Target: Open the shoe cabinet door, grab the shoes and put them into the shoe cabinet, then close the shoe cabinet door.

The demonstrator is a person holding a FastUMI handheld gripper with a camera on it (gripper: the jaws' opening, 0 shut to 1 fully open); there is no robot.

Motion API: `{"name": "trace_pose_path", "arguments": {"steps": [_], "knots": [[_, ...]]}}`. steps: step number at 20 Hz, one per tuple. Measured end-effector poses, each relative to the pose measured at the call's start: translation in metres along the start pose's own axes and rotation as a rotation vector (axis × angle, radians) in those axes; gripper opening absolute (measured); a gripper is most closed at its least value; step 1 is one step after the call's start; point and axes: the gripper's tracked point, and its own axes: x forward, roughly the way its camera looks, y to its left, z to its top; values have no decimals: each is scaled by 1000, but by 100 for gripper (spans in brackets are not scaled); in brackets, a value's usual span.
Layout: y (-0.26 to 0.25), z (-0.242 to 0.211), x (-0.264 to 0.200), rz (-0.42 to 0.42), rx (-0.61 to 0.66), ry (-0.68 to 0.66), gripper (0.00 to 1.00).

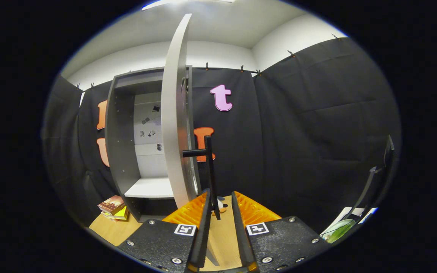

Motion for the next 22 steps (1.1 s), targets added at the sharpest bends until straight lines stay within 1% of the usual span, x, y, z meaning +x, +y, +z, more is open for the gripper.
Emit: {"name": "trace_pose_path", "arguments": {"steps": [2,3,4,6,7,11,12,13,15,18,21,22], "knots": [[-4,1,-3,-29,1,-5,35],[-5,1,-4,-30,1,-10,36],[-9,2,-8,-33,-3,-13,40],[-12,3,-16,-35,-6,-13,45],[-9,5,-19,-33,-5,-15,46],[11,19,-37,-22,4,-38,56],[19,24,-42,-16,6,-49,62],[28,28,-46,-6,7,-60,68],[51,34,-52,24,10,-69,76],[93,35,-57,92,5,-68,86],[137,42,-61,160,-19,-83,93],[151,45,-62,183,-20,-92,93]]}}
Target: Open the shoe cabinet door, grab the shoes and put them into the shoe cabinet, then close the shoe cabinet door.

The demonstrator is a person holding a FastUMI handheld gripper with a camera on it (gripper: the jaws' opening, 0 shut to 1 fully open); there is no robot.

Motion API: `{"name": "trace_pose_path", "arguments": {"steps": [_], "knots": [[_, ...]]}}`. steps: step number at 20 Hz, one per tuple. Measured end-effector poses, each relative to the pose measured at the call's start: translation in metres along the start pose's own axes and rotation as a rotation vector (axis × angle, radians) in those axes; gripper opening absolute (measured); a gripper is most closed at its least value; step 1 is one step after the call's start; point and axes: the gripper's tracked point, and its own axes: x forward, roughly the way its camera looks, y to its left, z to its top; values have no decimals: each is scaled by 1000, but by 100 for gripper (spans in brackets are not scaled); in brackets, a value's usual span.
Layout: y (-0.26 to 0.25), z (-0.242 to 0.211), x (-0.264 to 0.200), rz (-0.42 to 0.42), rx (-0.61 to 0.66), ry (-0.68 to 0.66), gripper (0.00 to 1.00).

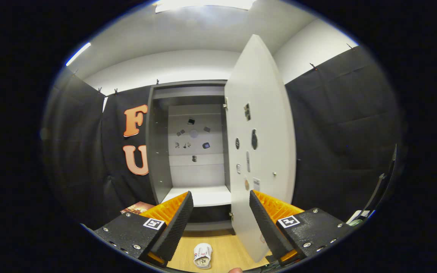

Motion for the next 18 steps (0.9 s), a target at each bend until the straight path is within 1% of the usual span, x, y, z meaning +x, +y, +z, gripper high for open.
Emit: {"name": "trace_pose_path", "arguments": {"steps": [3,6,11,18], "knots": [[39,5,4,60,14,-12,93],[69,8,7,94,10,-22,93],[96,11,6,112,-24,-38,93],[103,5,11,97,-32,-19,93]]}}
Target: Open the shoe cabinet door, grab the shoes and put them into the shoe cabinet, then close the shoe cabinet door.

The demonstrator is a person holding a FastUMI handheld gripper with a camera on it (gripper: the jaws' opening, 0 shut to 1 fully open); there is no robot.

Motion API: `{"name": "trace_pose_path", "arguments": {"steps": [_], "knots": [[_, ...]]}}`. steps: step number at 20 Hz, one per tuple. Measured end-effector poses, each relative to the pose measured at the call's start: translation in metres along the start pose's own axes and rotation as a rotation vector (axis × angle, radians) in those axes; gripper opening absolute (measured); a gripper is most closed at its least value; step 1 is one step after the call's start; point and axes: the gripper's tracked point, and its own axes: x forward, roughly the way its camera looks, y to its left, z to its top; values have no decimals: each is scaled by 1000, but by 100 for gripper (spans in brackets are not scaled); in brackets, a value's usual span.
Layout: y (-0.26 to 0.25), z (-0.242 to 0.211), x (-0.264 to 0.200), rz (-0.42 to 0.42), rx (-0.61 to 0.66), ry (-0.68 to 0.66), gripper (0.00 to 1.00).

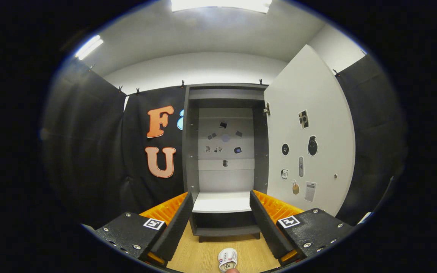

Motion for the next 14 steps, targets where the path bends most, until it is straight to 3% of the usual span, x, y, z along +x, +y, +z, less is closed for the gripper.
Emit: {"name": "trace_pose_path", "arguments": {"steps": [6,14], "knots": [[2,-43,13,-1,-10,84,93],[1,-183,20,30,18,369,93]]}}
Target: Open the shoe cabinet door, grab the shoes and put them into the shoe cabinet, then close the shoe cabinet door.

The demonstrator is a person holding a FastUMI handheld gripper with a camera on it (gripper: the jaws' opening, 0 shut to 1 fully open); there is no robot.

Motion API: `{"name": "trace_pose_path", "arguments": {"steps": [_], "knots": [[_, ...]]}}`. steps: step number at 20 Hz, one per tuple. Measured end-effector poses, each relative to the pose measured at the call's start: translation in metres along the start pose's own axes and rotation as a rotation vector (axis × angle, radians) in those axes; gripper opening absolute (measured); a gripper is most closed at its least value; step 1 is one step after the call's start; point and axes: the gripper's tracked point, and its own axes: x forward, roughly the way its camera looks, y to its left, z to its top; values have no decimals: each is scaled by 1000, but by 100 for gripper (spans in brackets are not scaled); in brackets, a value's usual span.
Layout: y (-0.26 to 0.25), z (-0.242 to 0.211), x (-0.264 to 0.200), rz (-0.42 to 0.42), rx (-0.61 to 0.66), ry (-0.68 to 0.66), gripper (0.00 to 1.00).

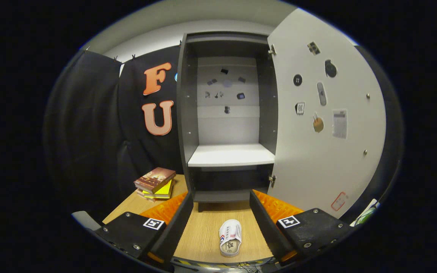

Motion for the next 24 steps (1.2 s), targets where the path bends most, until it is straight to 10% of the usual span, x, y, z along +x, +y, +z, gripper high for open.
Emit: {"name": "trace_pose_path", "arguments": {"steps": [9,24], "knots": [[2,-170,57,29,51,354,93],[2,-307,114,39,124,628,75]]}}
